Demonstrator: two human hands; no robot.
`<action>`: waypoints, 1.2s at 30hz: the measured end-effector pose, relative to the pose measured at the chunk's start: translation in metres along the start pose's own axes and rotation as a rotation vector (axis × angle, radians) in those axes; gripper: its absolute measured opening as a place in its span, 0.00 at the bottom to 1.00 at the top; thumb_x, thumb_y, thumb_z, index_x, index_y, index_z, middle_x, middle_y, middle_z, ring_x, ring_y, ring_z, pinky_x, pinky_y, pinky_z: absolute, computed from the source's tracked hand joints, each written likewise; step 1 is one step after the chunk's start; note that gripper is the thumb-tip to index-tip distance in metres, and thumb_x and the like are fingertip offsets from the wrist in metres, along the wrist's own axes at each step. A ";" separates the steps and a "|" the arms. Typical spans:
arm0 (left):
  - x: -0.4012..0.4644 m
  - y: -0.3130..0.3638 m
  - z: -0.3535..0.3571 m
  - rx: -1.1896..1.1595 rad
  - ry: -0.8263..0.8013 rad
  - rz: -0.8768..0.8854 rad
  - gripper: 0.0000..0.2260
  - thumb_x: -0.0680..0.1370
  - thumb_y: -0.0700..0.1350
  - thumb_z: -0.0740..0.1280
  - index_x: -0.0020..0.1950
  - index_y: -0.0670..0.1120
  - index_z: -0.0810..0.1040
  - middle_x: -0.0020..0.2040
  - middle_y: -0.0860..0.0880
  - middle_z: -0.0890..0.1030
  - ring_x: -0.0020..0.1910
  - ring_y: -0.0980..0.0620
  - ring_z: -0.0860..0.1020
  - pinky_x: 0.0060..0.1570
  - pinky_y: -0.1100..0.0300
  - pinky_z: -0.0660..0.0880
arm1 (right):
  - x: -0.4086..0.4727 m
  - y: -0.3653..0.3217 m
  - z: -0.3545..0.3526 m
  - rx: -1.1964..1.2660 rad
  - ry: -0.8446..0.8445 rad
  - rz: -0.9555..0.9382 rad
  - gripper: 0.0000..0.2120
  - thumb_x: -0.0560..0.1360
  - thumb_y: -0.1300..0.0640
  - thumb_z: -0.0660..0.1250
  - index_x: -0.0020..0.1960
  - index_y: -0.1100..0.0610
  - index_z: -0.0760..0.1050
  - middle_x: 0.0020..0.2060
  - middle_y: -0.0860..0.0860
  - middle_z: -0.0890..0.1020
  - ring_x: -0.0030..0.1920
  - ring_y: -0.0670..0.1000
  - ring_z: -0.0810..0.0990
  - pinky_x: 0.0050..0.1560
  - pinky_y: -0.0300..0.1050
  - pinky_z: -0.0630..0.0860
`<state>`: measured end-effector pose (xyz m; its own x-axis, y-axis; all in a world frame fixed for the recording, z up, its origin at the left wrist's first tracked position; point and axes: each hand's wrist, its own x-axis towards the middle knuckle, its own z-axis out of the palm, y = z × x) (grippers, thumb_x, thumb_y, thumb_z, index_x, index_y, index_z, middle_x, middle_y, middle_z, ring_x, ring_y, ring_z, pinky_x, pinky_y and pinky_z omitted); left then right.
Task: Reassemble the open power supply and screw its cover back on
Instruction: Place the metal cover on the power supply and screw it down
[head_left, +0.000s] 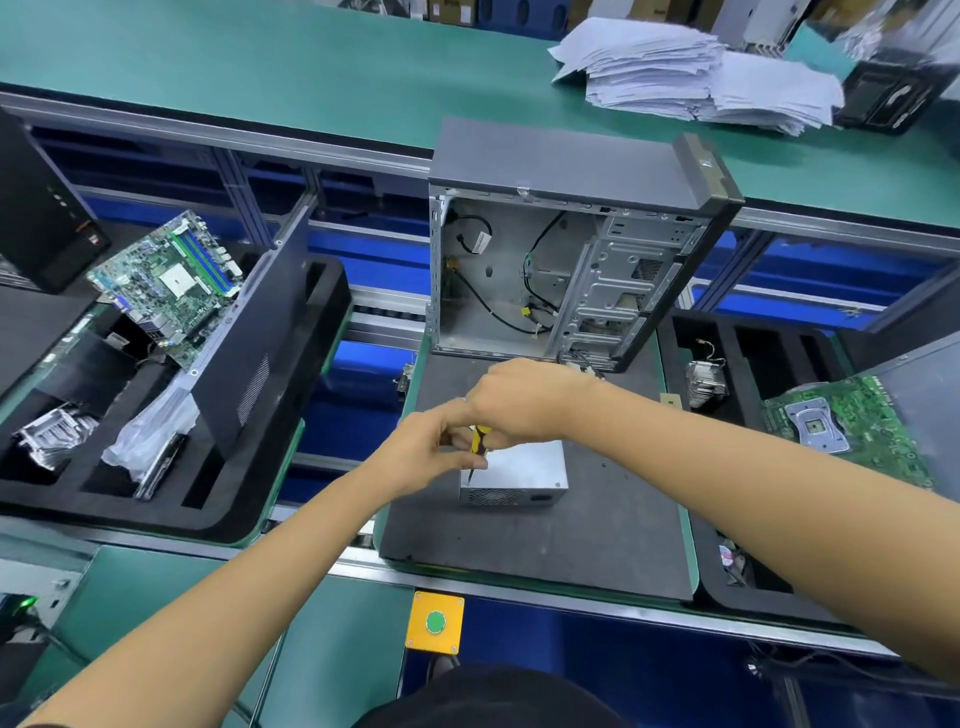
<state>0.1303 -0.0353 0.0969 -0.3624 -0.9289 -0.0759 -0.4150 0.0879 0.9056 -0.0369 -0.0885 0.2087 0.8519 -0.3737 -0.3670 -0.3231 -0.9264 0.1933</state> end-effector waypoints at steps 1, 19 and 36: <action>0.000 0.001 -0.002 -0.001 -0.004 -0.004 0.20 0.70 0.45 0.82 0.57 0.58 0.80 0.42 0.54 0.84 0.44 0.60 0.81 0.53 0.67 0.75 | 0.001 -0.001 0.000 0.040 -0.006 0.040 0.10 0.77 0.50 0.62 0.57 0.49 0.74 0.36 0.50 0.75 0.34 0.56 0.74 0.34 0.48 0.71; -0.001 0.003 -0.008 0.053 0.024 0.022 0.17 0.69 0.49 0.83 0.51 0.64 0.81 0.40 0.57 0.82 0.40 0.60 0.81 0.44 0.70 0.75 | 0.004 -0.002 0.003 0.053 0.054 0.041 0.11 0.77 0.52 0.62 0.59 0.49 0.71 0.35 0.50 0.74 0.33 0.57 0.73 0.29 0.46 0.60; 0.008 -0.002 -0.009 0.124 0.000 0.018 0.21 0.65 0.59 0.82 0.55 0.66 0.80 0.48 0.60 0.82 0.49 0.60 0.80 0.54 0.58 0.79 | 0.007 0.001 -0.004 0.030 0.002 0.024 0.10 0.77 0.54 0.64 0.58 0.50 0.74 0.31 0.46 0.63 0.31 0.54 0.71 0.30 0.46 0.61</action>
<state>0.1358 -0.0458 0.0980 -0.3704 -0.9269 -0.0602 -0.5089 0.1483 0.8480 -0.0293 -0.0921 0.2095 0.8447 -0.3955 -0.3607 -0.3552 -0.9183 0.1749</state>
